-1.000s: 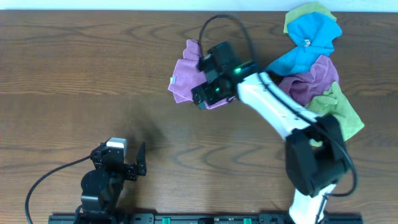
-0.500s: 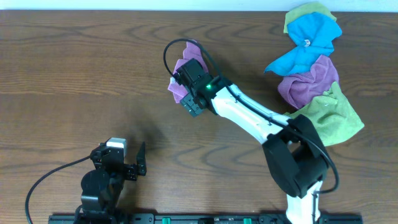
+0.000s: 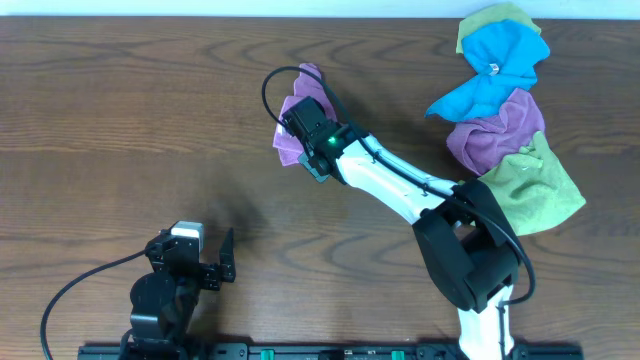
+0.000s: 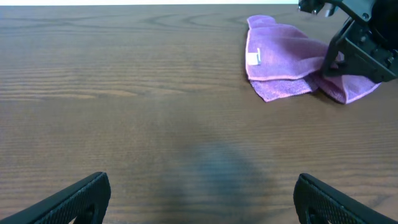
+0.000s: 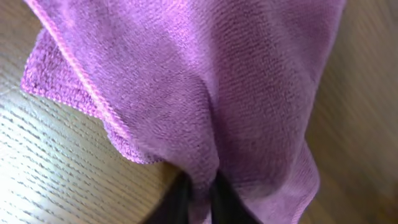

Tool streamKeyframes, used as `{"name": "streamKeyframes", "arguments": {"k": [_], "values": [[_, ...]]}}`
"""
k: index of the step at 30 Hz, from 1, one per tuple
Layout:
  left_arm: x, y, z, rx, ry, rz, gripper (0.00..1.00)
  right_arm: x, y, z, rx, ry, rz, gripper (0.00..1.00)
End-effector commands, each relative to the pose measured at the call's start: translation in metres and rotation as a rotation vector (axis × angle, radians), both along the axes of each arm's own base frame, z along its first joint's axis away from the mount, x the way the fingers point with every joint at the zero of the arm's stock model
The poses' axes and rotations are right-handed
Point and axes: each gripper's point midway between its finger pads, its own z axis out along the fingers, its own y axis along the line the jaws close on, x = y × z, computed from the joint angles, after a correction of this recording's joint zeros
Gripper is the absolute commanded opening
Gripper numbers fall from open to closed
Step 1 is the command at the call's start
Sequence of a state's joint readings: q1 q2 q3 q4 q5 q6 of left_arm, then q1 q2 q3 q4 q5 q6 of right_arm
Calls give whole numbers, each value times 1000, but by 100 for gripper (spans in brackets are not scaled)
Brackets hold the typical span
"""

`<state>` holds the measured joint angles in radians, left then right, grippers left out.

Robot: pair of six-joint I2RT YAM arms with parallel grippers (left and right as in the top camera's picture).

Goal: Fold the cloth
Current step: 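Lay the purple cloth down and drag it flat with the right gripper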

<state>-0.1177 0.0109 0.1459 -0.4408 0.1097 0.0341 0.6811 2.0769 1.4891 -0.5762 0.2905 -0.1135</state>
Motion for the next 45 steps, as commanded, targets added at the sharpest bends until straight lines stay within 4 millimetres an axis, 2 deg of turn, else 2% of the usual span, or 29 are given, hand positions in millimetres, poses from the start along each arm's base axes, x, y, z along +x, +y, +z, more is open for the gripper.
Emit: {"name": "streamKeyframes", "arguments": {"k": [1,5,7,16,21,24,26,28,30,35,36,37,38,42,45], "values": [[0,-1,-8,6,11,-11,96,4,0,0,-9,-13,-5,4],[0,-1,-8,6,11,-11,95,5,11,15,8,-31,10,1],[0,-1,-8,6,11,-11,95,3,23,27,32,-36,32,1],[0,-1,-8,6,11,-11,95,-34,116,90,231,5,270,1],[0,-1,-8,6,11,-11,95,-53,150,144,271,-42,370,1],[0,-1,-8,6,11,-11,95,-50,154,177,296,-91,369,1],[0,-1,-8,6,11,-11,95,-35,141,188,295,-113,323,1],[0,-1,-8,6,11,-11,96,-19,122,186,298,-104,255,1],[0,-1,-8,6,11,-11,95,4,86,177,297,-68,123,1],[0,-1,-8,6,11,-11,95,53,-31,135,254,24,-215,1],[0,-1,-8,6,11,-11,95,61,-59,125,259,45,-302,37],[0,-1,-8,6,11,-11,95,65,-75,115,279,70,-358,79],[0,-1,-7,6,11,-11,95,66,-85,109,304,97,-378,99],[0,-1,-8,6,11,-11,95,66,-102,100,377,171,-409,99],[0,-1,-8,6,11,-11,95,62,-100,97,358,179,-391,99]]}}
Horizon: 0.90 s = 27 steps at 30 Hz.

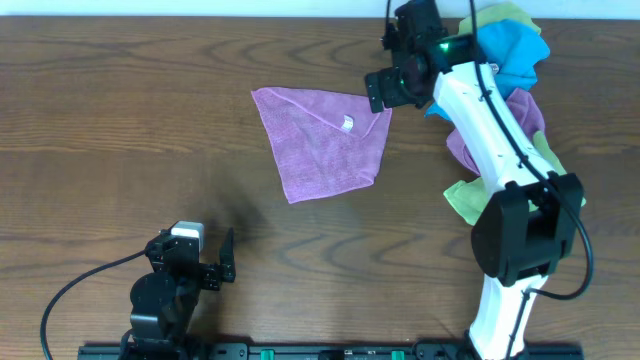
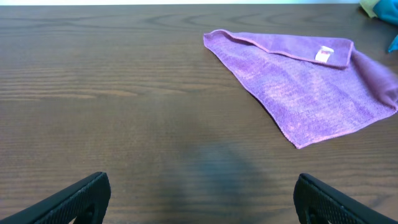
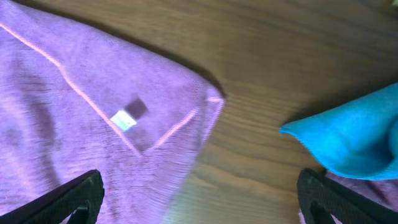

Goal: Fold the cloth
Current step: 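Lay the purple cloth down and drag it flat with the right gripper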

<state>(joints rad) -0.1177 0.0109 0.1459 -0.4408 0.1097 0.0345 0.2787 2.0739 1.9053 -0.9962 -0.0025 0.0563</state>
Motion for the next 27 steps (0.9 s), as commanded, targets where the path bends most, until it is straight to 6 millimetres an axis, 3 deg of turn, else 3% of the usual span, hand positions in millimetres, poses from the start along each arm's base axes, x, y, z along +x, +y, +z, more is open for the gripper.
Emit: {"name": "streamKeyframes", "arguments": {"k": [1,7,8,9,10,11,12,17,20,24,27], "values": [[0,-1,-8,6,11,-11,95,-14,31,-2,49,27,74,99],[0,-1,-8,6,11,-11,95,-40,62,-33,-25,63,273,99],[0,-1,-8,6,11,-11,96,-44,64,-38,-27,73,279,95],[0,-1,-8,6,11,-11,95,-47,64,-41,-30,83,280,73],[0,-1,-8,6,11,-11,95,-48,63,-42,-25,92,262,46],[0,-1,-8,6,11,-11,95,-49,62,-40,-17,102,232,11],[0,-1,-8,6,11,-11,95,-52,61,-31,-2,106,203,1],[0,-1,-8,6,11,-11,95,-66,54,25,22,49,187,1],[0,-1,-8,6,11,-11,95,-88,45,50,22,49,188,2],[0,-1,-8,6,11,-11,95,-116,32,55,13,75,188,1],[0,-1,-8,6,11,-11,95,-140,22,32,9,88,187,1]]}}
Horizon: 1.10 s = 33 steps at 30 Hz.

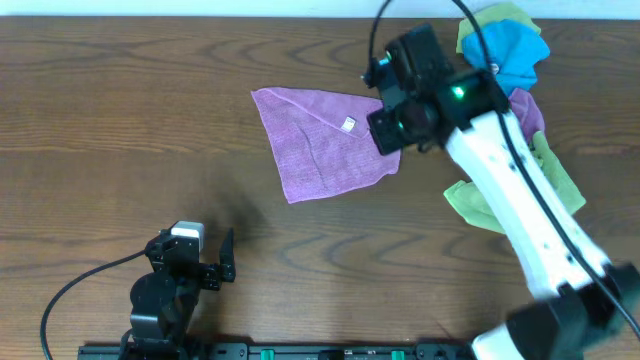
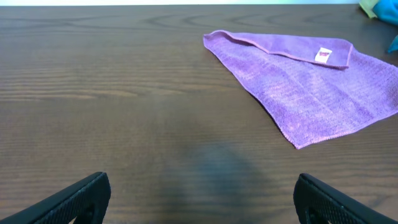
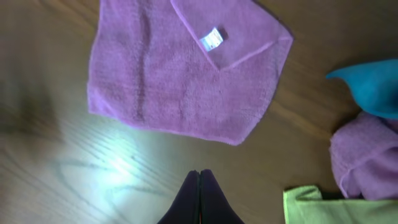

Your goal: Fold the cloth

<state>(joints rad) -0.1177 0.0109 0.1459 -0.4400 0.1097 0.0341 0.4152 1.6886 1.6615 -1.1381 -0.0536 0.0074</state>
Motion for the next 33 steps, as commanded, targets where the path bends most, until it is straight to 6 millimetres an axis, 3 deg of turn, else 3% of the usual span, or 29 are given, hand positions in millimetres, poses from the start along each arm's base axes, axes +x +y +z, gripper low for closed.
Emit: {"name": "streamKeyframes", "arguments": {"k": [1,9,19,24,33], "values": [[0,-1,-8,6,12,-11,95,-24,-10,-41,-22,76,-17,1],[0,-1,-8,6,12,-11,95,-36,1,-97,24,46,16,1],[0,-1,-8,6,12,-11,95,-6,56,-135,91,-59,108,1],[0,-1,-8,6,12,-11,95,0,62,-169,89,-12,73,1],[0,-1,-8,6,12,-11,95,1,72,-194,84,2,85,1]]}}
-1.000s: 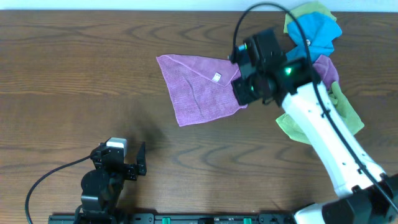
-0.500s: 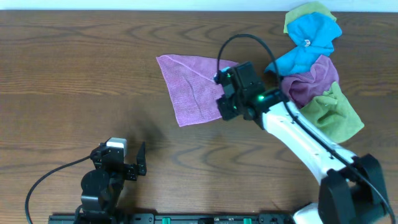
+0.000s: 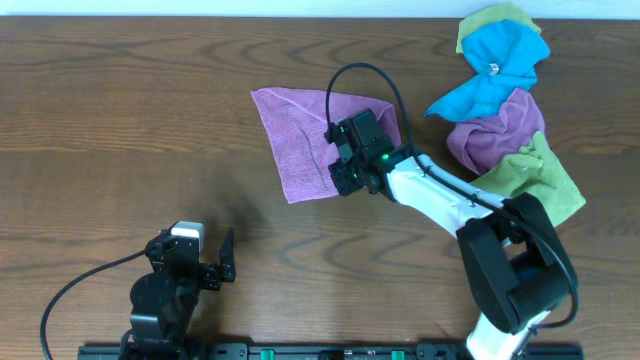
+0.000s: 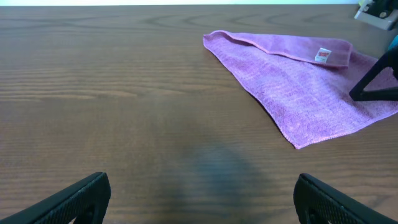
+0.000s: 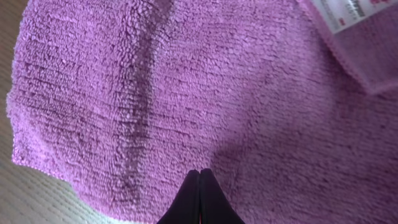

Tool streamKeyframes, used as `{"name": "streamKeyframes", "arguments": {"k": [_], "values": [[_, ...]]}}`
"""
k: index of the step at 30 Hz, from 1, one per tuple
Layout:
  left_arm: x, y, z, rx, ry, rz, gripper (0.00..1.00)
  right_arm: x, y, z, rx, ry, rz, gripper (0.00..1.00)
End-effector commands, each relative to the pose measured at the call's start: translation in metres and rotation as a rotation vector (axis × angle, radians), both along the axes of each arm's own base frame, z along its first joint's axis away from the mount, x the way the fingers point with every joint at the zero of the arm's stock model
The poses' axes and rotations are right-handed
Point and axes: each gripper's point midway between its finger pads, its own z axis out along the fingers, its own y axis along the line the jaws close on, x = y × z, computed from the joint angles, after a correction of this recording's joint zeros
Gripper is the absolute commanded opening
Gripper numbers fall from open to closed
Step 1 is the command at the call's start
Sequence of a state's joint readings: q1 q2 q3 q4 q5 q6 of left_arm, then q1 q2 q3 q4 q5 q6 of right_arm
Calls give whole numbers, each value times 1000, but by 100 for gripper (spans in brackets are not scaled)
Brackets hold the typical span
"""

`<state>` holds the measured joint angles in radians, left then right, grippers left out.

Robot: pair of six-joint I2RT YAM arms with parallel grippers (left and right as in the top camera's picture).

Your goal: Fold the cloth

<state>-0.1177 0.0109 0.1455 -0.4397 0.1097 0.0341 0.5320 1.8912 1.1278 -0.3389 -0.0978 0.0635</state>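
The purple cloth point(image 3: 300, 135) lies spread flat at the table's middle, one edge folded over with a white tag point(image 4: 322, 55). My right gripper point(image 3: 343, 178) is low over the cloth's front right part. In the right wrist view its jaws point(image 5: 199, 174) are shut tight, tips against the cloth point(image 5: 186, 93), with no fabric seen between them. My left gripper point(image 4: 199, 208) rests open near the table's front left, far from the cloth point(image 4: 298, 87), nothing between its fingers point(image 4: 81, 199).
A heap of other cloths sits at the back right: blue point(image 3: 500, 65), purple point(image 3: 495, 135), green point(image 3: 535, 185) and a yellow-green one point(image 3: 495, 18). The right arm's cable loops above the spread cloth. Bare wood lies left of the cloth.
My right gripper, shut and raised over the cloth's right edge before, is now low with its tips on the cloth's front right part. The cloth and left arm have not moved.
First my right gripper was shut on the bunched purple cloth at mid table. Then the cloth lay spread flat and the gripper stood open by its far right corner. Then the gripper was shut and raised, and now it is down on the cloth.
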Motion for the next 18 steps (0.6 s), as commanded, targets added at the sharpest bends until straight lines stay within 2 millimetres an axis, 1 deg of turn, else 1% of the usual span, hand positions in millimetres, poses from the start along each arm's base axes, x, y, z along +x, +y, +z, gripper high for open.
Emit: {"name": "streamKeyframes", "arguments": {"k": [1,5,8,13,18], "values": [[0,-1,-8,6,12,-11,95,-7,6,-13,-4,30,4,1],[0,-1,-8,6,12,-11,95,-13,12,-23,-4,59,12,1],[0,-1,-8,6,12,-11,96,-25,22,-30,10,98,45,1],[0,-1,-8,5,12,-11,96,-54,54,-32,49,141,142,1],[0,-1,-8,5,12,-12,95,-91,92,-31,48,142,263,1]]}}
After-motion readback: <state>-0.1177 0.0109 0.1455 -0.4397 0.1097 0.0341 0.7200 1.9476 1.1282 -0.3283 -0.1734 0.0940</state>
